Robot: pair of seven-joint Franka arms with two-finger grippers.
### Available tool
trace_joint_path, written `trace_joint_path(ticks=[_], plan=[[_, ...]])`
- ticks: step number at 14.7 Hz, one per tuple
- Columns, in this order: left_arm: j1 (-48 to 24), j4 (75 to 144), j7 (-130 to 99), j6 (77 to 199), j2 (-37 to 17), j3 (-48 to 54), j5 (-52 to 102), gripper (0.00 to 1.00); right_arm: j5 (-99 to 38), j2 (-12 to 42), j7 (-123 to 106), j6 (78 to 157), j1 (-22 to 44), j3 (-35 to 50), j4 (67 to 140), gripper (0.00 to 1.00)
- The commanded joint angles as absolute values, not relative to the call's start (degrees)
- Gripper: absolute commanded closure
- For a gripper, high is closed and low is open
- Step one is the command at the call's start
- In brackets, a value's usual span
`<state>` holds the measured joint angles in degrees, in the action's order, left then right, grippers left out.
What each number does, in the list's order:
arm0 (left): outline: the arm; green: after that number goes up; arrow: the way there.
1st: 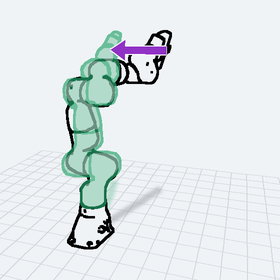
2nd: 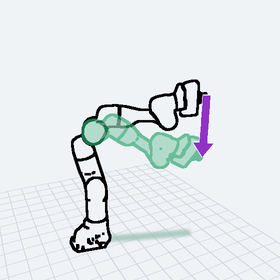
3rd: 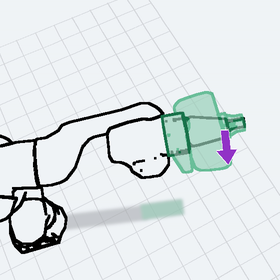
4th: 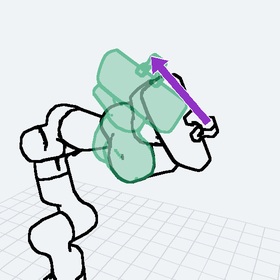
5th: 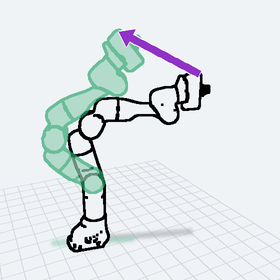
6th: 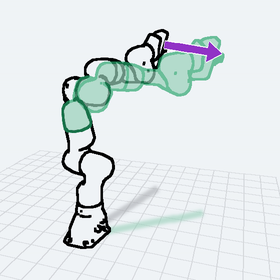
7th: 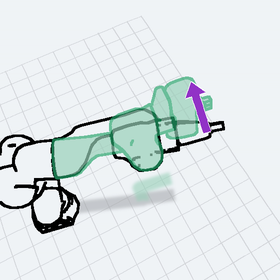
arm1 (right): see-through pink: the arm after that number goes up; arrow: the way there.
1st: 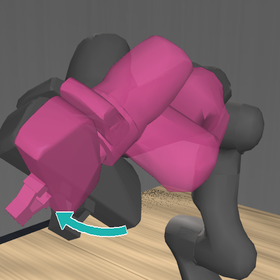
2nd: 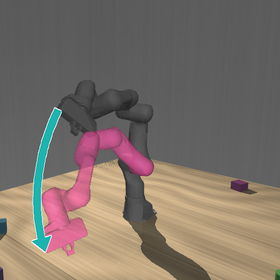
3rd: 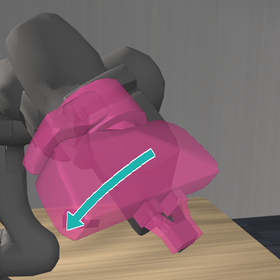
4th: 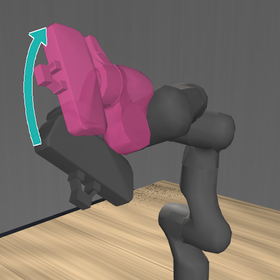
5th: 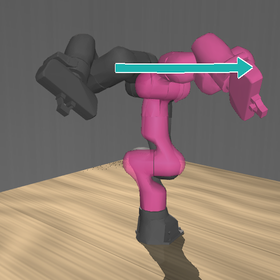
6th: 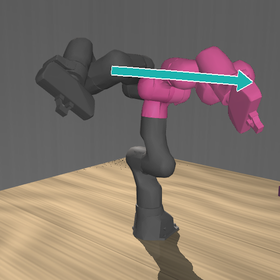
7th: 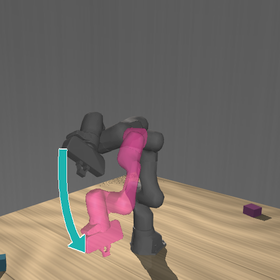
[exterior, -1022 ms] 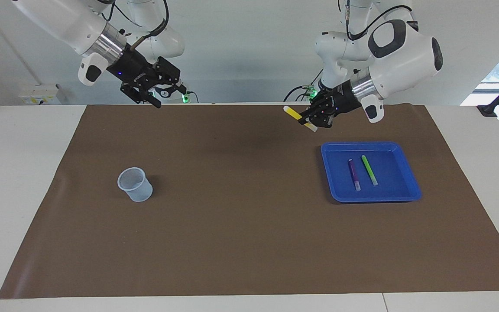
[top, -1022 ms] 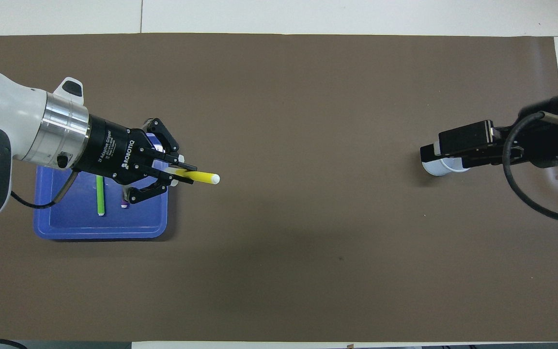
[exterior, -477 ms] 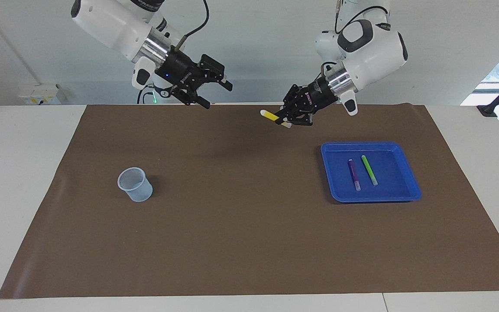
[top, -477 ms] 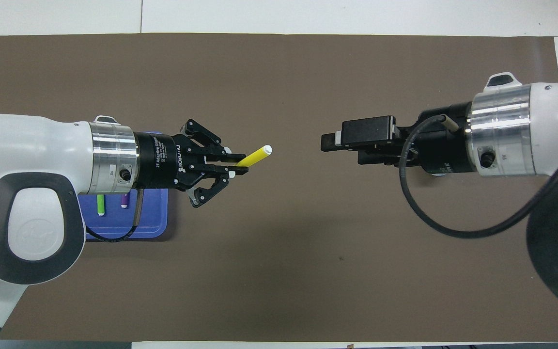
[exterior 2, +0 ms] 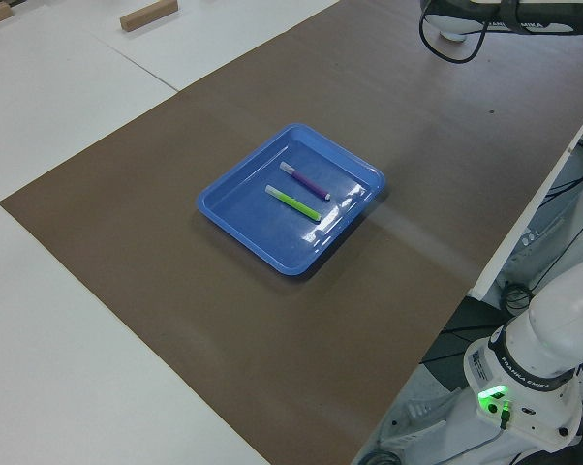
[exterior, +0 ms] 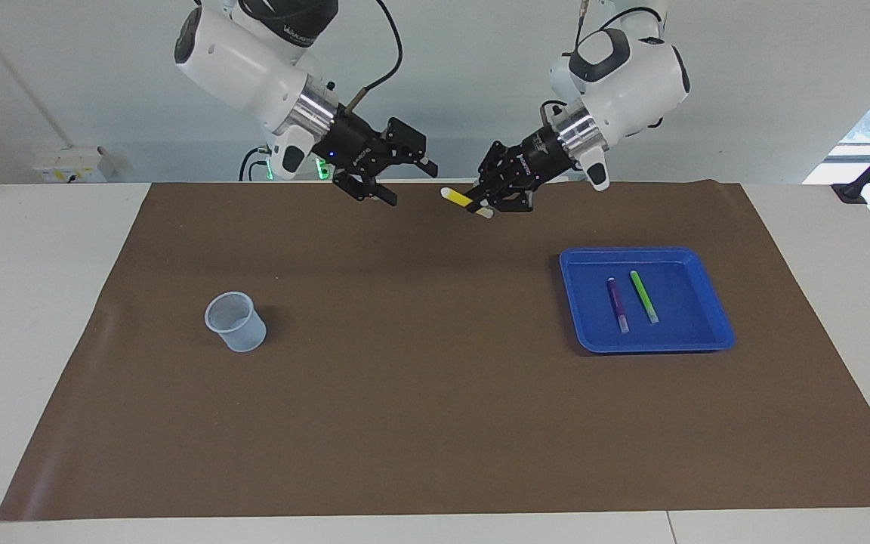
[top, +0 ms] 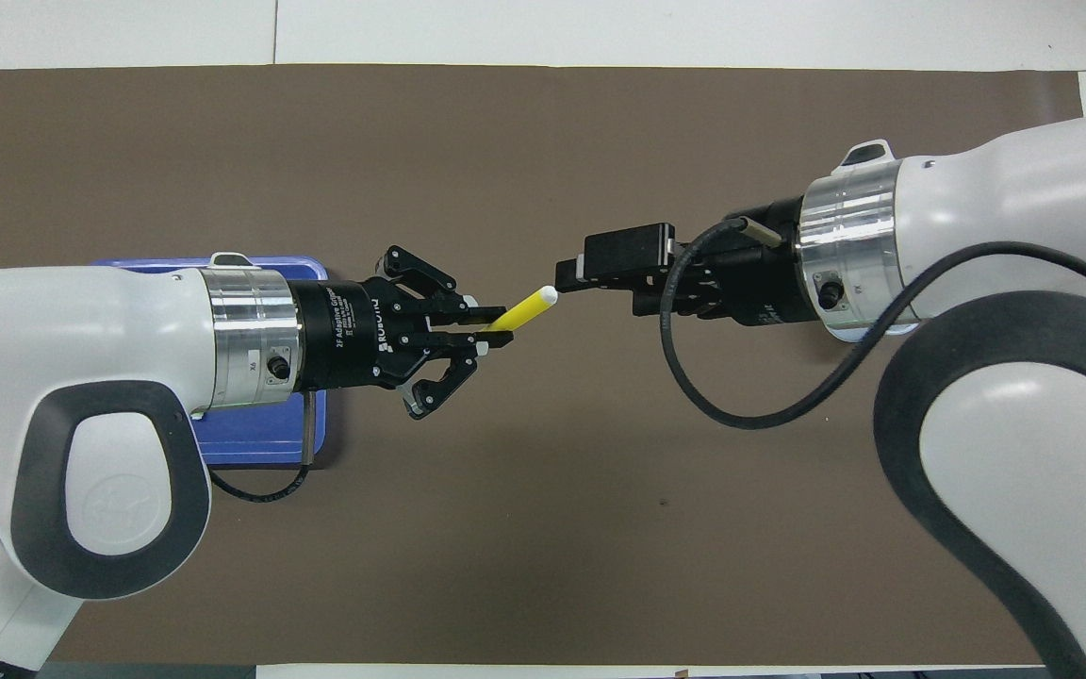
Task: Transfer and insert pens with both arms
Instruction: 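Carry the yellow pen forward while the right gripper approaches it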
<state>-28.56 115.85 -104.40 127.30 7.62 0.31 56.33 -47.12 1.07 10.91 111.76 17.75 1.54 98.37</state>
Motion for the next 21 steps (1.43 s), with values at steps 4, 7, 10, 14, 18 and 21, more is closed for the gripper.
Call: trace_joint_path(ticks=[4,7,10,14,18,21], plan=[[-31.82,119.0,-104.94,131.31,9.84,-0.18,57.57,1.0,-44.13,6.5,13.45,111.18,20.39,1.58,92.28,0.0],[-31.82,119.09,-104.94,131.92,9.84,-0.18,57.57,1.0,-41.58,6.07,13.8,107.43,21.27,1.5,92.37,0.0],[-31.73,119.44,-104.94,132.28,9.93,-0.18,57.57,1.0,-39.55,3.96,14.15,102.14,20.48,1.32,92.63,0.0],[-31.73,119.44,-104.94,132.36,9.93,-0.18,57.57,1.0,-39.55,3.6,17.04,107.73,21.18,1.58,92.98,0.0],[-31.73,119.53,-104.94,132.36,9.93,-0.18,57.57,1.0,-39.46,3.69,18.02,112.58,22.24,1.58,93.95,0.01],[-31.64,119.44,-104.94,132.36,9.93,-0.18,57.57,1.0,-39.38,3.17,17.67,114.43,22.5,1.58,96.32,0.01]])
